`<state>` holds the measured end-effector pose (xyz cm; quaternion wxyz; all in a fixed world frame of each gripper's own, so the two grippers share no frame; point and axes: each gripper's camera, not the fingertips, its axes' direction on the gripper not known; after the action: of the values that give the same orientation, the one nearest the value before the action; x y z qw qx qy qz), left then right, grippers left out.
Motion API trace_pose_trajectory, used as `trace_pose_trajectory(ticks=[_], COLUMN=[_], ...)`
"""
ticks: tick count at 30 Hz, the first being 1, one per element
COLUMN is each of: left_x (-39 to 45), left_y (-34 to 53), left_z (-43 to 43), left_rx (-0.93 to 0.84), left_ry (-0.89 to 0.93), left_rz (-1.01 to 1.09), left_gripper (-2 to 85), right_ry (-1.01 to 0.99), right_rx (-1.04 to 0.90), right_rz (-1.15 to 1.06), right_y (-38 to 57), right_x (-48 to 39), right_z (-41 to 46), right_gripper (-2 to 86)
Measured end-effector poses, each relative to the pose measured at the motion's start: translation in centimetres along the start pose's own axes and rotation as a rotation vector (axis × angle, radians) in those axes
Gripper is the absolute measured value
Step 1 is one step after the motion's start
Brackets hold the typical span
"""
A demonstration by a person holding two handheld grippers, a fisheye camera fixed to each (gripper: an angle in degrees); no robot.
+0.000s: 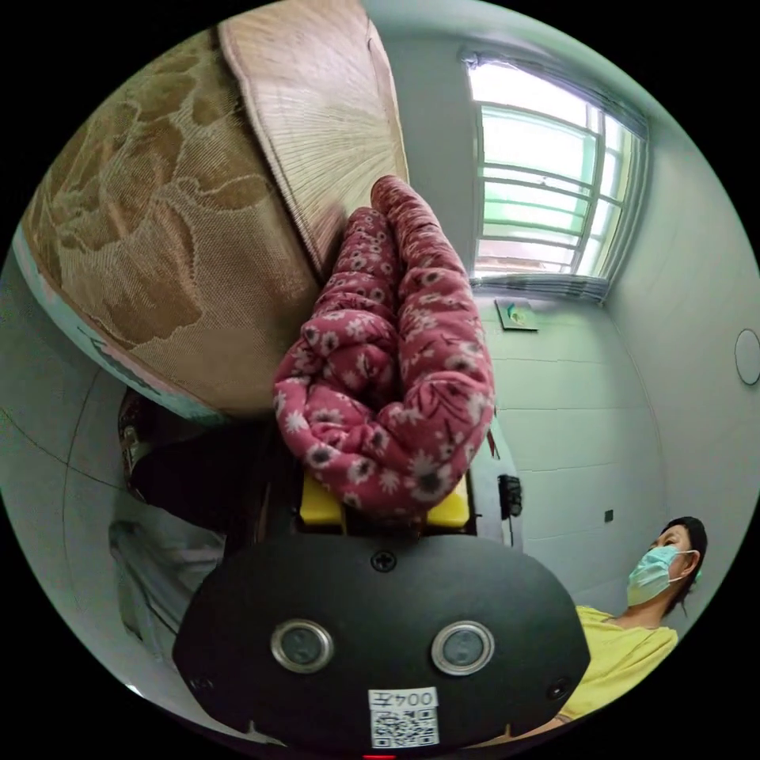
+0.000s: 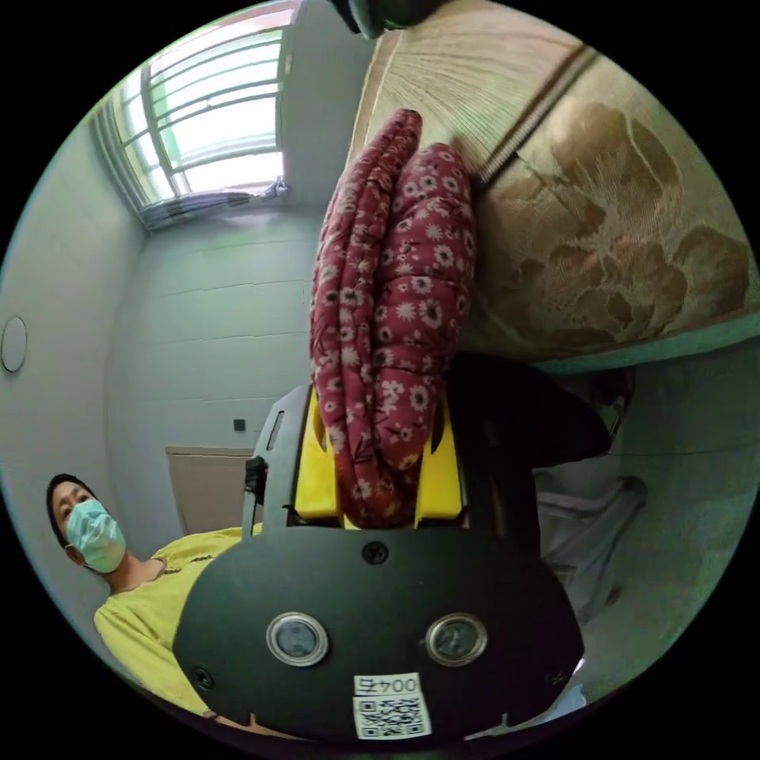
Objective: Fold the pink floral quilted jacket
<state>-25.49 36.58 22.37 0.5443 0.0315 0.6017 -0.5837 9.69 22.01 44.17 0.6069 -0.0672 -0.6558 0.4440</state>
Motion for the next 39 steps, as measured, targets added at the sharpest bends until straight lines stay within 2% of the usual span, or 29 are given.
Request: trace_pose_trajectory(ticks=[4, 8, 16, 20, 26, 29, 34, 39], left_x=[2.3, 4.5, 9.8, 13.0, 15.8, 17.5, 18.8, 24.5], left_y=[1.1, 2.5, 2.8, 0.0, -9.9, -15.1, -19.2, -20.0], left_z=[0.3, 0.5, 1.0, 1.5, 4.6, 6.8, 10.8, 14.9], left_rx=[0.038, 0.085, 0.134, 0.180, 0.216, 0.228, 0.237, 0.127], left_ry=[-0.008, 0.083, 0.181, 0.270, 0.295, 0.210, 0.180, 0.080], left_rz=[0.086, 0.158, 0.301, 0.397, 0.508, 0.575, 0.548, 0.492], left_gripper=[17.1, 15.9, 13.2, 11.2, 10.5, 10.3, 9.6, 9.4], right_ry=[0.216, 0.346, 0.448, 0.410, 0.358, 0.374, 0.391, 0.388], right_rx=[0.036, 0.069, 0.129, 0.145, 0.120, 0.093, 0.076, 0.069], right_rz=[-0.157, -0.343, -0.597, -0.674, -0.742, -0.784, -0.763, -0.625], right_y=[1.5, 3.3, 4.9, 2.2, -9.9, -15.9, -20.3, -20.3], right_x=[-5.9, -12.2, -21.5, -24.6, -27.3, -28.5, -29.2, -31.3], right_z=[1.3, 2.8, 5.2, 7.1, 13.3, 17.7, 21.3, 18.7], right_gripper=[12.2, 11.6, 11.3, 11.2, 11.2, 11.2, 11.2, 11.1])
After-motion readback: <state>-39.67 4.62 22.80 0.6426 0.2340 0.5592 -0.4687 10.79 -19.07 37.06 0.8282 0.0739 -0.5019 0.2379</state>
